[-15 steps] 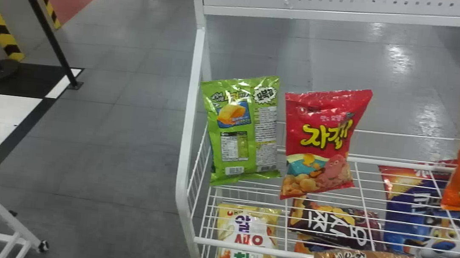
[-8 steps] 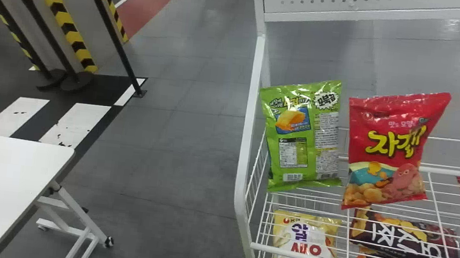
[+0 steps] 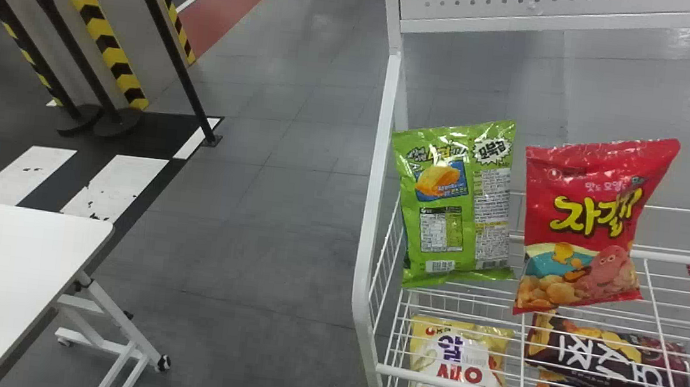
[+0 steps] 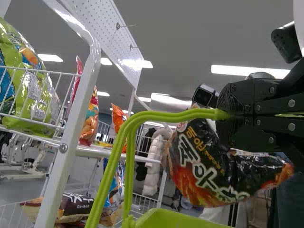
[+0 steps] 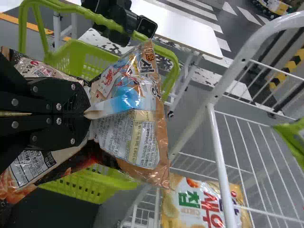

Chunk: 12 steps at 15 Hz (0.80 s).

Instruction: Hold basket handle with left hand then pick spicy shrimp crackers with right hand and place into basket

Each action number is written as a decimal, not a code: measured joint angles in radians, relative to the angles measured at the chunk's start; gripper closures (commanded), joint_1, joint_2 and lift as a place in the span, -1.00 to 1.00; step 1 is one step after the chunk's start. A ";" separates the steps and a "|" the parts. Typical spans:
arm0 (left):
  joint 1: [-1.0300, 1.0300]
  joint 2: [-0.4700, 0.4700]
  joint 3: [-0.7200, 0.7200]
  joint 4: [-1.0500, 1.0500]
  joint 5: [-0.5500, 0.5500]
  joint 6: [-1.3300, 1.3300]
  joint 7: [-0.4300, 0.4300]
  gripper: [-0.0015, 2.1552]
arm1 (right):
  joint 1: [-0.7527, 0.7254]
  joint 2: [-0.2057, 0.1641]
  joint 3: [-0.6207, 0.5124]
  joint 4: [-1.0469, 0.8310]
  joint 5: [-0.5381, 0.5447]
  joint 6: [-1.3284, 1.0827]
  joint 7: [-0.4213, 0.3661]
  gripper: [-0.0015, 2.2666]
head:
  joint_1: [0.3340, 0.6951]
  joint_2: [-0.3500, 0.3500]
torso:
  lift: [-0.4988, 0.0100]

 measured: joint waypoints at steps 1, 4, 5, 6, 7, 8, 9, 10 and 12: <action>0.000 0.000 0.002 0.000 0.000 0.000 0.000 0.99 | -0.009 0.000 0.026 0.033 0.007 -0.039 0.002 0.93 | 1.00 1.00 | 0.92; 0.000 -0.001 0.003 0.000 0.000 0.000 0.000 0.99 | -0.039 0.000 0.094 0.125 0.010 -0.126 0.005 0.87 | 1.00 1.00 | 0.92; 0.000 -0.001 0.003 0.000 0.000 0.000 0.000 0.99 | -0.046 0.000 0.113 0.145 0.009 -0.130 0.004 0.86 | 1.00 1.00 | 0.92; 0.000 -0.002 0.004 0.000 0.001 0.000 0.000 0.99 | -0.049 0.000 0.128 0.157 0.009 -0.127 0.002 0.74 | 1.00 1.00 | 0.92; 0.000 -0.002 0.005 0.000 0.002 0.000 0.000 0.99 | -0.050 0.000 0.138 0.163 0.007 -0.117 0.002 0.49 | 1.00 1.00 | 0.92; 0.000 -0.003 0.006 0.000 0.004 0.000 0.000 0.99 | -0.050 0.000 0.144 0.165 0.005 -0.108 0.006 -0.23 | 1.00 1.00 | 0.92; 0.000 -0.003 0.007 0.000 0.006 0.000 0.000 0.99 | -0.050 0.000 0.148 0.168 0.003 -0.099 0.019 -0.88 | 1.00 1.00 | 0.92; 0.000 -0.003 0.007 0.000 0.008 0.000 0.000 0.99 | -0.048 0.000 0.151 0.170 0.004 -0.096 0.029 -1.00 | 1.00 1.00 | 0.92; 0.000 -0.004 0.007 0.000 0.008 0.000 0.000 0.99 | -0.043 0.000 0.152 0.170 0.009 -0.095 0.036 -0.98 | 1.00 1.00 | 0.92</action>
